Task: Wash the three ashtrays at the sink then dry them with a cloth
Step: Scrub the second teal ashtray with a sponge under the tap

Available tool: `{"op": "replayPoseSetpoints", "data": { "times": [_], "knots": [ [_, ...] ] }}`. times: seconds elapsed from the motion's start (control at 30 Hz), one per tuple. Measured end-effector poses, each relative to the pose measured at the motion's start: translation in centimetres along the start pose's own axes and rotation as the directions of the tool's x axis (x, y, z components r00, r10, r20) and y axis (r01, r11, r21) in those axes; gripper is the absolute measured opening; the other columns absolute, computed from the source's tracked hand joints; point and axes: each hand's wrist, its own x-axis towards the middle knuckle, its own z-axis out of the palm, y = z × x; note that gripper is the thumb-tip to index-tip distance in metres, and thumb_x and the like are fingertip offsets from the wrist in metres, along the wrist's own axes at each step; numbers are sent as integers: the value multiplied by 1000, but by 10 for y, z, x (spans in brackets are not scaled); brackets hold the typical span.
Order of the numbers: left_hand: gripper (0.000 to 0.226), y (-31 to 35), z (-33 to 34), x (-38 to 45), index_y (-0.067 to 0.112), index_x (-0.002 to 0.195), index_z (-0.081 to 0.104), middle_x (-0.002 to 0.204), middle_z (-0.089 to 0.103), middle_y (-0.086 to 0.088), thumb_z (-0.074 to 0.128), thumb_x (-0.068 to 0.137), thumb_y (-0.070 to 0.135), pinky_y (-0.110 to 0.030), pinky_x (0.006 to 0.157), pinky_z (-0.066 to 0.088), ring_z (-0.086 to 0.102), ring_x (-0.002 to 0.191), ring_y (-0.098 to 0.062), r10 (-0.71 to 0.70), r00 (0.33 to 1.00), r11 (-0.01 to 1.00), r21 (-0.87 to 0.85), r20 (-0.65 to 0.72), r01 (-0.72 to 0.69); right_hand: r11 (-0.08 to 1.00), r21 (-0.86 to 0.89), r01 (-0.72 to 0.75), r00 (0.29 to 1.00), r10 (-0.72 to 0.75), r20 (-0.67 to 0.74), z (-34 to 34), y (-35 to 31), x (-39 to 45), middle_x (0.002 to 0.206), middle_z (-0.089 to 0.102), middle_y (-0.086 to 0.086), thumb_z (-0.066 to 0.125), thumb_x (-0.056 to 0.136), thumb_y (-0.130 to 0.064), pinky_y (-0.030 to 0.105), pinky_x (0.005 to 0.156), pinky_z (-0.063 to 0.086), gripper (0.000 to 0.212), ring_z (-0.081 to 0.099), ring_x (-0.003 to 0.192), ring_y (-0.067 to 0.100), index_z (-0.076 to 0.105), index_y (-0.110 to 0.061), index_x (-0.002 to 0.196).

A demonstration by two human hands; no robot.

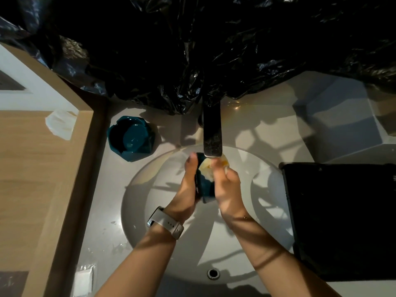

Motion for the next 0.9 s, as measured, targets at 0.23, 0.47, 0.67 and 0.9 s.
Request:
{"op": "replayPoseSetpoints", "data": {
  "times": [0.23, 0.47, 0.67, 0.9],
  "knots": [
    [56, -1, 3, 12, 13, 135, 51, 124, 66, -17, 55, 94, 52, -32, 82, 55, 68, 109, -25, 23, 997, 995, 102, -69, -16, 990, 49, -136, 990, 137, -15, 6, -5, 1, 87, 71, 8, 51, 96, -38, 44, 81, 58, 31, 70, 86, 26, 68, -12, 97],
    [66, 18, 9, 14, 12, 97, 74, 94, 74, -12, 45, 89, 71, -34, 72, 54, 69, 80, -27, -220, 971, 962, -187, -89, 200, 998, 31, -47, 997, 46, 55, -9, -4, 3, 90, 72, 5, 49, 98, -38, 8, 59, 48, 38, 67, 78, 11, 69, -6, 100],
    [61, 12, 12, 9, 19, 73, 66, 67, 66, -7, 40, 92, 71, -28, 58, 51, 65, 62, -21, -233, 970, 973, -20, -75, 232, 991, -131, -19, 954, 57, 293, -16, -10, 10, 84, 75, 7, 60, 89, -42, 22, 76, 53, 32, 71, 83, 18, 73, -13, 85],
    [64, 40, -2, 4, 12, 97, 65, 91, 67, -15, 41, 86, 70, -45, 79, 50, 59, 90, -32, -488, 872, 858, -216, -53, 467, 936, -295, 194, 878, -31, 477, -25, -2, 10, 80, 72, 3, 70, 87, -33, 32, 68, 57, 14, 70, 76, 17, 69, -19, 85]
  ]
}}
